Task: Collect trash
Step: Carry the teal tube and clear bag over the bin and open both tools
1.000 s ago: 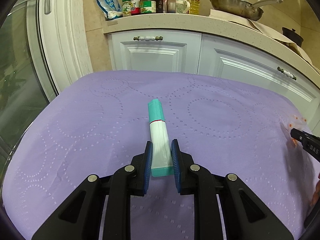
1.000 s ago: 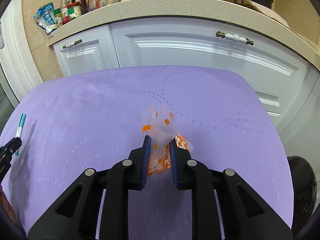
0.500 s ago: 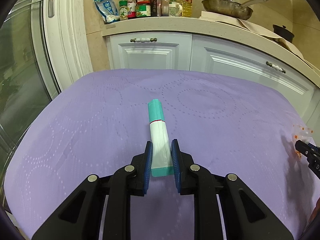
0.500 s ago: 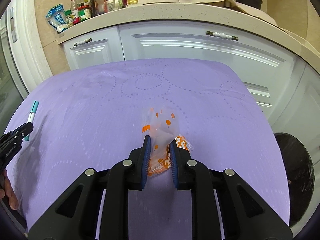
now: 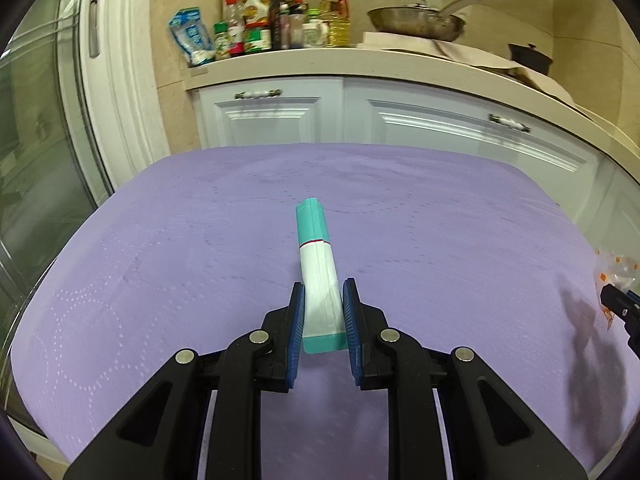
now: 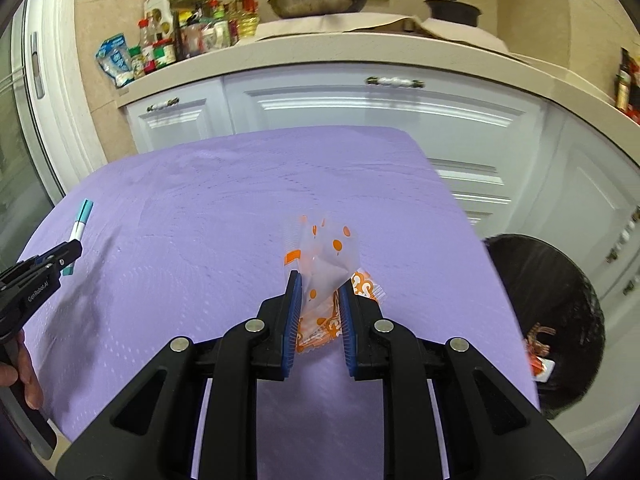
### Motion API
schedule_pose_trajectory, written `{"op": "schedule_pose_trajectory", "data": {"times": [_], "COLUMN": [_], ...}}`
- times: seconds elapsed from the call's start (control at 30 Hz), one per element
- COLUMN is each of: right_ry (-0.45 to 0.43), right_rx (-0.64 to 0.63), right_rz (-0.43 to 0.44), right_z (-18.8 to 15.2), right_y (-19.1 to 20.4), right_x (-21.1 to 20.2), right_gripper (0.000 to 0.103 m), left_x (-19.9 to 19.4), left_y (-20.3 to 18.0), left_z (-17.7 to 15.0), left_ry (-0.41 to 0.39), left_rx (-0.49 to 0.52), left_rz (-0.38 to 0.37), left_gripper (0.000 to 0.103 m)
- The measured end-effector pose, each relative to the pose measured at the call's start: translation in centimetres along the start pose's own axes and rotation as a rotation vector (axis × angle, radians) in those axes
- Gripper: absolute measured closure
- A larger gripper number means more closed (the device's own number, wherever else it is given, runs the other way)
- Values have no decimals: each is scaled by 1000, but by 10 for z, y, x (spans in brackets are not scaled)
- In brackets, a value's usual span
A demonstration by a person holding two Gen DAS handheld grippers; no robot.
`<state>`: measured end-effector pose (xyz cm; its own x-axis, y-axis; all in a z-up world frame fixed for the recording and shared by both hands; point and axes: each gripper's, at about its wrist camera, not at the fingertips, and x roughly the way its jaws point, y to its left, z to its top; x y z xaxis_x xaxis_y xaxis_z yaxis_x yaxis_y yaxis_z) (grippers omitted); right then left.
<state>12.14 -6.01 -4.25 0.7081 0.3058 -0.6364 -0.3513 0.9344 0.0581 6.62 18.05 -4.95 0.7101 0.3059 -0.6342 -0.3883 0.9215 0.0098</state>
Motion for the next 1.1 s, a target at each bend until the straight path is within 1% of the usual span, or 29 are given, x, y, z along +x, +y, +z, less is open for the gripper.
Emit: {"op": "schedule_pose_trajectory", "data": {"times": [0.13, 0.4, 0.63, 0.77, 0.9, 1.1], "right_ry": [-26, -66, -84, -88, -93, -101], "right_rx": [30, 110, 176, 209, 232, 254], "right_rz": [-26, -98, -190, -229, -257, -294], "right_z": [-9, -26, -48, -57, -61, -67], "right_y": [-23, -82, -137, -164, -185, -210], "right_x": [-18, -46, -66, -74, -81, -87], "right_gripper": [85, 85, 85, 85, 85, 85], "left_x": [-10, -33, -48, -55, -59, -63], "left_y": [-24, -93, -158, -197, -227, -265], "left_z": [-3, -9, -19, -24, -27, -30], "left_ry": [-14, -48, -60, -69, -72, -86], "left_rx": [39, 147, 243, 290, 320, 360], "left_rz": [-24, -102, -197, -257, -307, -364], "left_gripper": [83, 83, 83, 83, 83, 83]}}
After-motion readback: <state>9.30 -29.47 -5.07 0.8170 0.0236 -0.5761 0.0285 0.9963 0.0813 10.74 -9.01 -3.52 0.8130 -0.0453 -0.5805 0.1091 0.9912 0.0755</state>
